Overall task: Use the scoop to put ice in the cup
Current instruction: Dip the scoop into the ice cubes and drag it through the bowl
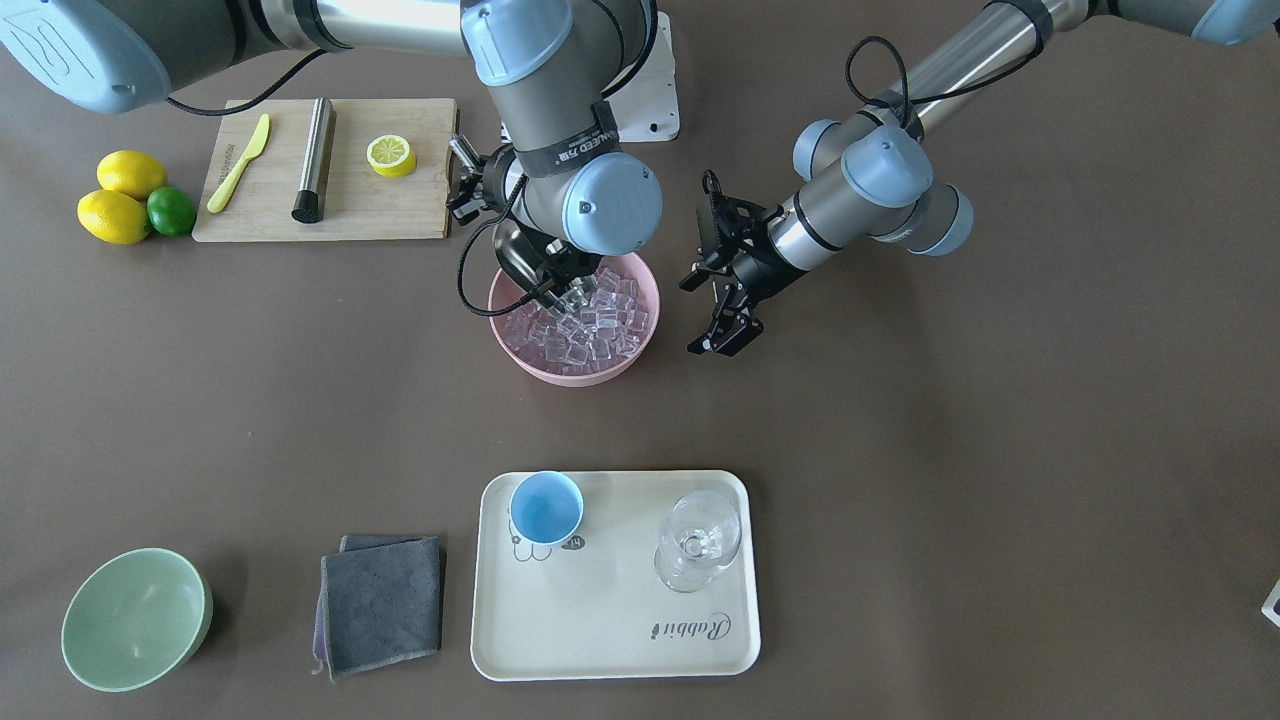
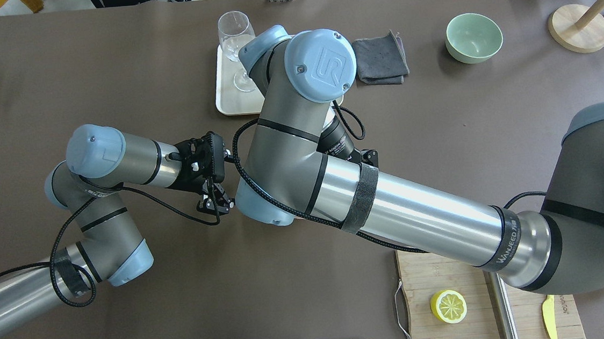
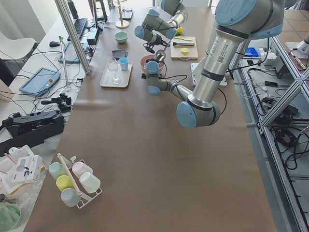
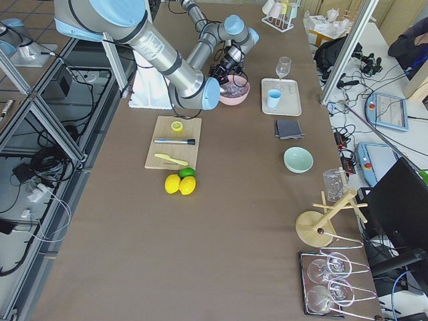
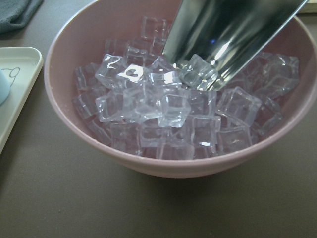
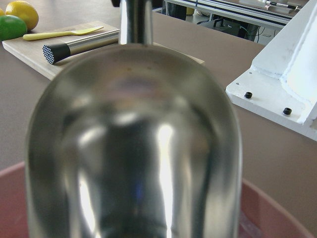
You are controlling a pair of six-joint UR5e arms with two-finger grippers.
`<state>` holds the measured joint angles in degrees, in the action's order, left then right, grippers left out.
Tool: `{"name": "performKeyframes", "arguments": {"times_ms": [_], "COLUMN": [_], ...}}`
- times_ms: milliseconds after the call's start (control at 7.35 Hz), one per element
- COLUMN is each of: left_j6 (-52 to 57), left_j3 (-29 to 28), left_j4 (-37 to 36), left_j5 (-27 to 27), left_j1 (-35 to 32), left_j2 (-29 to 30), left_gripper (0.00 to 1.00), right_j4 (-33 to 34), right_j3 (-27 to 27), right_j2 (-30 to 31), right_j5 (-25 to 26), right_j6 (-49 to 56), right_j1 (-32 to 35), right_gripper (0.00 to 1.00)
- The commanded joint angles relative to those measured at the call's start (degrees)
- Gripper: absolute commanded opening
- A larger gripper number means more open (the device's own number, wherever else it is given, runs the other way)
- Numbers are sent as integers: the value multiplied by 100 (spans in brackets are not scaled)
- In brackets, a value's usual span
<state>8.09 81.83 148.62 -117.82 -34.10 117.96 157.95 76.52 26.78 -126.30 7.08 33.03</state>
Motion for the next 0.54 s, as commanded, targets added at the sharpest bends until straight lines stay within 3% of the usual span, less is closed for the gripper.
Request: {"name": "performKeyframes", "arguments": {"times_ms": [0, 408], "left_j6": [0, 0], "left_j3": [0, 0], "left_j4": [0, 9], "left_j5": [39, 39], "left_j1": [0, -8], "left_j2": [-1, -18], "left_gripper": [98, 98], "right_j4": [-387, -922], "right_j3": [-146, -41], "right_j2": [29, 187], "right_j5": [105, 281], "right_j6": [-5, -5], "right_j1": [-7, -7], "right_gripper": [0, 0]}}
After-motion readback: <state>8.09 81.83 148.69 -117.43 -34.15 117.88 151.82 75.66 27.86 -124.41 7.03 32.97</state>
